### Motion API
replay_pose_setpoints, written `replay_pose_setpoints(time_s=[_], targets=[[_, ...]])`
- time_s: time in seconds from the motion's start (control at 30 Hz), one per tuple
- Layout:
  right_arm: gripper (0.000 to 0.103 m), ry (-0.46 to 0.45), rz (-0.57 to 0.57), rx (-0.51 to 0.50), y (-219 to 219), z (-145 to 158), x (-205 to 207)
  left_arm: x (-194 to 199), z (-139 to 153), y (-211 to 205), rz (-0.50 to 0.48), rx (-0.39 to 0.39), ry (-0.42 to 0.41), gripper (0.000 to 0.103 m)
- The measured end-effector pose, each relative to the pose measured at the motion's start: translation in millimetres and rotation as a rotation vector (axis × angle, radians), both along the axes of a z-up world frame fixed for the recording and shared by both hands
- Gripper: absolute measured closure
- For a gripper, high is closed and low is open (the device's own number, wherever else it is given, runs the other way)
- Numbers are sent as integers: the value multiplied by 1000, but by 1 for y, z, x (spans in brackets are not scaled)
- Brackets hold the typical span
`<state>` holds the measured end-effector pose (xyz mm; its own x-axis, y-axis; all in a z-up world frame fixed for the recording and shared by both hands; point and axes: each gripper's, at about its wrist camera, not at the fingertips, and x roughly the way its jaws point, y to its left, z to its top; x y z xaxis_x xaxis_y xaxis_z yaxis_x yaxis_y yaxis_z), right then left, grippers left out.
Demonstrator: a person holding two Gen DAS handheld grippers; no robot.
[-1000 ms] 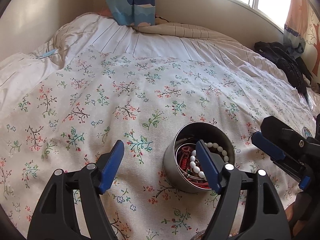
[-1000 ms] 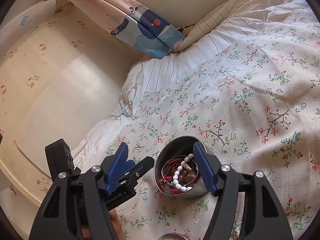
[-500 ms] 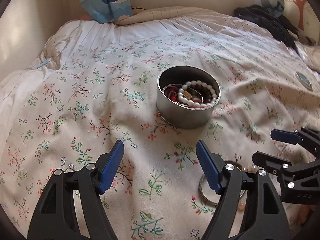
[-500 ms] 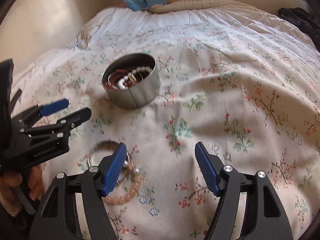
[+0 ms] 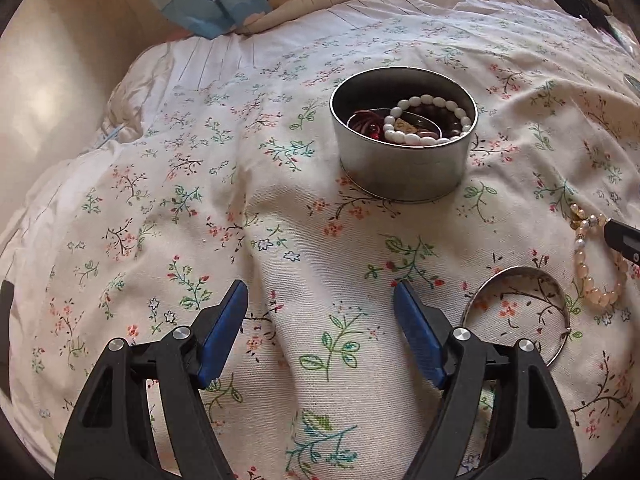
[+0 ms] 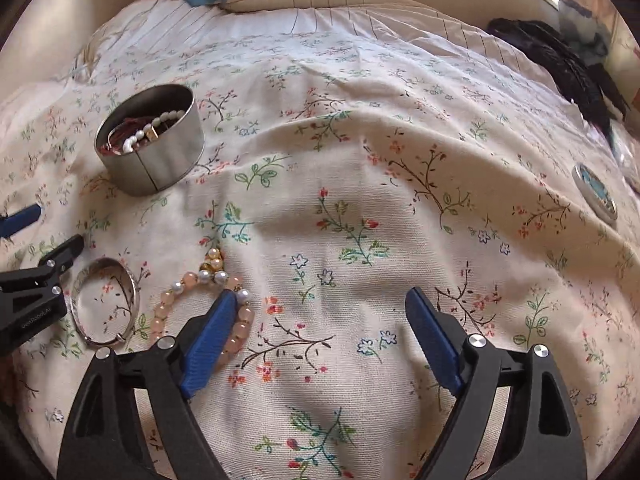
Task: Organize jewelry
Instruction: 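Reach the left gripper toward the silver bangle while the right gripper approaches the pink pearl bracelet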
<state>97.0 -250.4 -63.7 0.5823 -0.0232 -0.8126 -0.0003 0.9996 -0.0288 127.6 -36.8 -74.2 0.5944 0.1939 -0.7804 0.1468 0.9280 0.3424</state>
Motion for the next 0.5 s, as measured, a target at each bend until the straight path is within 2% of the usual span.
replay_pose_setpoints(time_s=[0.1,0.2,0.27,0.33,0.4,0.47,0.5], targets=[[20,4,57,91,3,0,0,-6,8,-7,-53,10,-60,31],[21,7,81,77,11,1,1,-19,17,-25,-157,20,-134,31],[21,38,65,50,11,-5,2,-20,8,-34,-202,48,-97,32],[21,48,30,2,9,-8,6,-13,-6,-36,-180,130,-54,41],[23,36,-2,-25,4,-7,5,-5,-6,-25,-119,108,-42,45],[32,20,13,1,3,-4,2,0,-4,-13,-67,77,-31,61],[34,13,30,7,5,-3,1,-1,-3,-12,-70,70,-29,64]])
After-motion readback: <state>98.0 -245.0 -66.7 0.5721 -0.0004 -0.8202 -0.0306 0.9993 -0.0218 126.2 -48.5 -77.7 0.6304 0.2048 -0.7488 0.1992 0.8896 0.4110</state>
